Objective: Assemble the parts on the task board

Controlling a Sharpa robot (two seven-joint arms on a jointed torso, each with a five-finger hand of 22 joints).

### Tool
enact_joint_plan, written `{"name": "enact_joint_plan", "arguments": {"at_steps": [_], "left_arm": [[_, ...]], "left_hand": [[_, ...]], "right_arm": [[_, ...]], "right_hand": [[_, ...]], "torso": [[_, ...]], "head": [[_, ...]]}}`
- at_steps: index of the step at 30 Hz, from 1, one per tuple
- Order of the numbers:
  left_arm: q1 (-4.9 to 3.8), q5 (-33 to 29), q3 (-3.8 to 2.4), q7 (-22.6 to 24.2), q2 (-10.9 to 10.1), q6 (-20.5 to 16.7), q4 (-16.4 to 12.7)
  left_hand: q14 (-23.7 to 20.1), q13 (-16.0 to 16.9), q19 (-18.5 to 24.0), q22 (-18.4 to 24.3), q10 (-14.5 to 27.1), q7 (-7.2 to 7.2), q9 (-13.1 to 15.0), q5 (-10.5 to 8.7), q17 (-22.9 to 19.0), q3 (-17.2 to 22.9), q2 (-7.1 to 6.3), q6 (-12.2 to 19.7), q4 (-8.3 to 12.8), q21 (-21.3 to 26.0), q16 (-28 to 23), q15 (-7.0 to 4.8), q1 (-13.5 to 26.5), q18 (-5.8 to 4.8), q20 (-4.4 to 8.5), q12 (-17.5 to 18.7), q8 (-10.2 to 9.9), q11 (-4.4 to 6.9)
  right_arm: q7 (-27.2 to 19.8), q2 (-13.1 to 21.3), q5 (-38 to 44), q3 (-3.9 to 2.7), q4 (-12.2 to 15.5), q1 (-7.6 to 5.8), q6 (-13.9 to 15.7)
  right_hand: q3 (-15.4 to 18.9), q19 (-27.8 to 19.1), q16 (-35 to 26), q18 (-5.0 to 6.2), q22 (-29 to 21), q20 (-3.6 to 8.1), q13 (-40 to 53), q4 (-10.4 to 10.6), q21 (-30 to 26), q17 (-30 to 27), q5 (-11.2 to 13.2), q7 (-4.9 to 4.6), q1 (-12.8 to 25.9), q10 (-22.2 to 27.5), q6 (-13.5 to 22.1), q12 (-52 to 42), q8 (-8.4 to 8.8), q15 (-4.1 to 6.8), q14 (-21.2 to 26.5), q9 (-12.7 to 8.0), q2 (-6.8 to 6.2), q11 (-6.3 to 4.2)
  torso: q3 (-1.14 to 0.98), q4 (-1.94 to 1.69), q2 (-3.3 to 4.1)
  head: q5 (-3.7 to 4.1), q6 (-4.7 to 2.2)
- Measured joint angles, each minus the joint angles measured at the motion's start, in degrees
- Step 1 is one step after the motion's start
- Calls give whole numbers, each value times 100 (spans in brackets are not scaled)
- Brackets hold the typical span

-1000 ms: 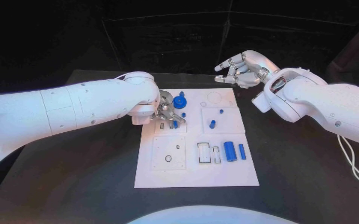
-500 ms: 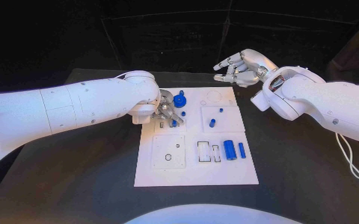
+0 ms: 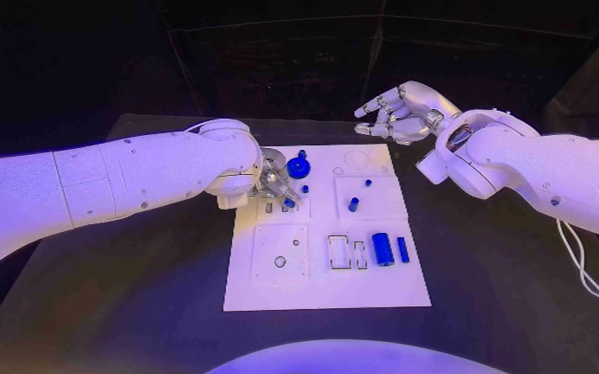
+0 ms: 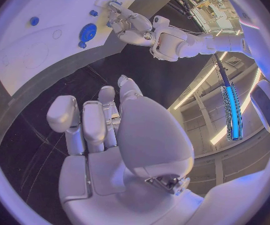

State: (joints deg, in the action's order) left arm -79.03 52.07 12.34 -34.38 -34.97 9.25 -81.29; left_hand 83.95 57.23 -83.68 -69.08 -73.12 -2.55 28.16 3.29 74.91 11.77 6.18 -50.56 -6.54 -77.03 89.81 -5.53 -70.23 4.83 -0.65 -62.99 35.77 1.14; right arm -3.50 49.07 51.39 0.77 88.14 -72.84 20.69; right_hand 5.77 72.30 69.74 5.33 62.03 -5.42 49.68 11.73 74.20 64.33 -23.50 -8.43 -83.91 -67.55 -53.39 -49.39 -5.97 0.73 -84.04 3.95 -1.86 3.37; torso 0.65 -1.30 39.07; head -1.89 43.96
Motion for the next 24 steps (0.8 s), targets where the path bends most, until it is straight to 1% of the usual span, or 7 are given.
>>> {"name": "enact_joint_plan", "arguments": {"at_steps": [1,4,6,8,14,21,24], "left_arm": [[0,-18,0,8,-29,-45,-32],[0,-68,0,33,-128,-207,-138],[1,-94,0,44,-183,-316,-199],[2,-117,1,55,-246,-453,-286],[45,-146,5,83,-419,-876,-517],[174,-77,12,94,-494,-1262,-611],[226,-7,12,94,-494,-1345,-611]], "left_hand": [[0,7,-7,-15,-11,-2,31,-16,0,383,-137,-2,73,0,0,0,206,0,-7,0,43,11],[0,42,-16,-58,-75,-2,144,-21,0,1289,-437,-4,183,0,0,0,659,0,-15,-25,172,28],[0,65,-15,-79,-102,-2,208,-22,0,1662,-566,-5,196,-3,0,0,848,0,-15,-65,228,41],[0,83,-16,-100,-105,-3,245,-25,0,1853,-644,-6,216,-30,0,0,929,0,-15,-81,267,44],[0,114,-15,-144,-133,-11,288,-43,0,2027,-701,-15,220,-54,0,1,987,0,-15,-112,307,72],[0,114,-15,-149,-133,-12,296,-47,0,2114,-712,-15,272,-53,0,1,1053,0,-15,-112,331,72],[0,96,-15,-146,-133,-12,305,-48,0,2122,-719,-15,266,-53,0,1,1060,0,-15,-112,331,72]], "right_arm": [[0,0,0,0,-3,0,-2],[0,-2,-1,0,-16,0,-6],[-1,-6,-4,0,-25,0,-6],[-6,-10,-9,0,-37,0,-7],[-16,-13,-30,1,-66,0,-7],[-28,-11,-51,1,-92,0,-7],[-32,-11,-58,1,-96,0,-7]], "right_hand": [[0,0,0,0,0,0,0,0,0,0,0,0,0,0,0,0,0,0,0,0,0,0],[0,0,0,0,-6,0,-10,0,0,0,0,0,0,21,0,0,0,0,0,0,0,-21],[0,0,0,0,-6,0,-10,0,0,0,0,0,0,21,0,0,0,0,0,0,0,-21],[0,0,0,0,-6,0,-10,0,0,0,0,0,0,21,0,0,0,0,0,0,0,-21],[0,0,0,0,-5,0,-9,0,0,0,-23,0,0,21,0,0,0,0,0,0,0,-21],[13,0,0,0,-5,0,-9,13,0,0,-23,0,0,21,0,0,0,0,0,0,0,-21],[12,0,0,0,-5,0,-9,13,0,0,-23,0,0,21,0,0,0,0,0,0,0,-21]], "torso": [[-1,-3,0],[-3,-9,-1],[-3,-11,-2],[-5,-13,-3],[-8,-21,-7],[-12,-53,-13],[-13,-55,-13]], "head": [[2,1],[3,4],[3,5],[-5,10],[-31,33],[-8,72],[-12,82]]}}
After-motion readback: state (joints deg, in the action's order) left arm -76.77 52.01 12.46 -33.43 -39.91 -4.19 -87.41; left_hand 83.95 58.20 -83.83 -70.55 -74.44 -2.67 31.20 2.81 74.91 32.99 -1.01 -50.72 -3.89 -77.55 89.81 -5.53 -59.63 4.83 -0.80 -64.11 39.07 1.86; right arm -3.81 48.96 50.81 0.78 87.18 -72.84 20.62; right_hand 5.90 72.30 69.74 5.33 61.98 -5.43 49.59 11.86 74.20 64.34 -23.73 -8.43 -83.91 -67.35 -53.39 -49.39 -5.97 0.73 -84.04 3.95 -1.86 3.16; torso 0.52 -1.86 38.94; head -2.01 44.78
